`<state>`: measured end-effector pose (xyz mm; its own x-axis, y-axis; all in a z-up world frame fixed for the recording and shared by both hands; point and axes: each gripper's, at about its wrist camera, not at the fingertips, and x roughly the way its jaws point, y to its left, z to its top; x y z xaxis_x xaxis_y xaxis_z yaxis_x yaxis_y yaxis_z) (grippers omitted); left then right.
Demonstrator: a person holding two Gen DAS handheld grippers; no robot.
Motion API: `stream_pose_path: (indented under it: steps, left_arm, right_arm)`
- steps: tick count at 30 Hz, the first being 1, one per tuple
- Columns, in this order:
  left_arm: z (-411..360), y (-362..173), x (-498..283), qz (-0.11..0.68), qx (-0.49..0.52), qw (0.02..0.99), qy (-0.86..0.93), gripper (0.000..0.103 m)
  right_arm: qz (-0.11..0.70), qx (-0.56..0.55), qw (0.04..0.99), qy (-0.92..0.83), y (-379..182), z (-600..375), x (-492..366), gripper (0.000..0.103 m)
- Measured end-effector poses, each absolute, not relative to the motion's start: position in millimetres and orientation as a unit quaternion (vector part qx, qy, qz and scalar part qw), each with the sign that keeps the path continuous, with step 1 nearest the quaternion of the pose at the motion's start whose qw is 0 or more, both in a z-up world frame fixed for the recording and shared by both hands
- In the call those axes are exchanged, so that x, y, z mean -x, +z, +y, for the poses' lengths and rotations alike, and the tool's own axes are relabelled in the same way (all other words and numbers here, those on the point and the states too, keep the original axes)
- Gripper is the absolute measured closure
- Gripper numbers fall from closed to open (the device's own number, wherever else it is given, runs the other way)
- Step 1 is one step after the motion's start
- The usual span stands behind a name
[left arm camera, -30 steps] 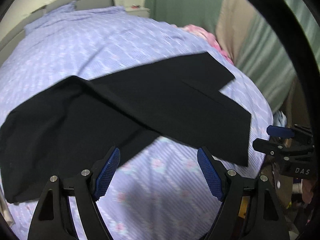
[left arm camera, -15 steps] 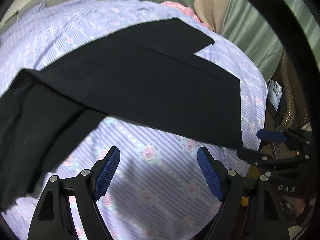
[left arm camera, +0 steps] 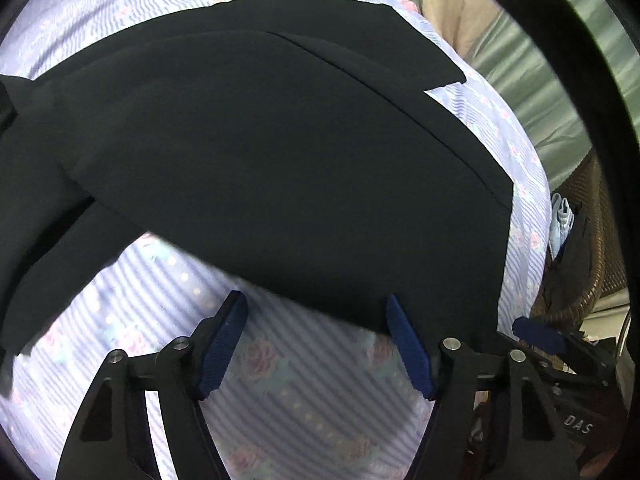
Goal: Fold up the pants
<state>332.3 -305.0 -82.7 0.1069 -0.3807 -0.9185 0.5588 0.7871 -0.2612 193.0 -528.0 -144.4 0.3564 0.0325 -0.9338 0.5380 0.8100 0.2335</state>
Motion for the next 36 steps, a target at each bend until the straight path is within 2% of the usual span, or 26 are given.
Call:
stream_pose_path:
  steps: [2,4,5,6,9,10,11,14,15,20,27,32,36]
  left_arm:
    - [-307,-83,-334,0.584,-0.079,0.744,-0.315,0.048]
    - [-311,-83,-336,0.581,-0.084,0.746,-0.315,0.065]
    - [-311,-83,-337,0.58,-0.085,0.746,-0.315,0.07]
    - [-311,-81,-338,0.579,-0.084,0.746,-0.319,0.08]
    - [-315,-74,-341,0.577,-0.077,0.741,-0.334,0.092]
    - [-316,-71,-340,0.575,-0.077,0.742,-0.337,0.092]
    - [-318,-65,-340,0.569,-0.08,0.744,-0.341,0.093]
    - [-328,-46,-338,0.545,-0.1,0.754,-0.353,0.095]
    - [-331,-38,-337,0.534,-0.105,0.758,-0.36,0.095]
    - [-348,5,-347,0.48,-0.137,0.769,-0.4,0.096]
    - [-388,44,-406,0.415,-0.165,0.787,-0.425,0.096]
    - [-423,43,-450,0.403,-0.182,0.802,-0.401,0.096]
    - [-456,26,-489,0.422,-0.191,0.804,-0.373,0.096]
  right_arm:
    - [0.538,-0.283,0.777,-0.164,-149,-532,-193,0.038]
    - [0.538,-0.294,0.772,-0.166,-156,-535,-193,0.038]
    - [0.538,-0.306,0.768,-0.167,-159,-537,-192,0.039]
    - [0.535,-0.322,0.763,-0.167,-164,-539,-191,0.043]
    - [0.533,-0.349,0.754,-0.161,-174,-543,-190,0.056]
    - [0.533,-0.353,0.753,-0.158,-176,-542,-191,0.065]
    - [0.534,-0.354,0.752,-0.157,-176,-541,-192,0.068]
    - [0.53,-0.354,0.754,-0.162,-169,-541,-195,0.09]
    - [0.52,-0.361,0.758,-0.16,-159,-542,-194,0.092]
    - [0.46,-0.35,0.796,-0.179,-102,-550,-191,0.094]
    - [0.369,-0.321,0.848,-0.204,-34,-598,-251,0.094]
    - [0.345,-0.297,0.87,-0.191,-18,-634,-316,0.094]
    - [0.347,-0.285,0.876,-0.175,-18,-665,-364,0.094]
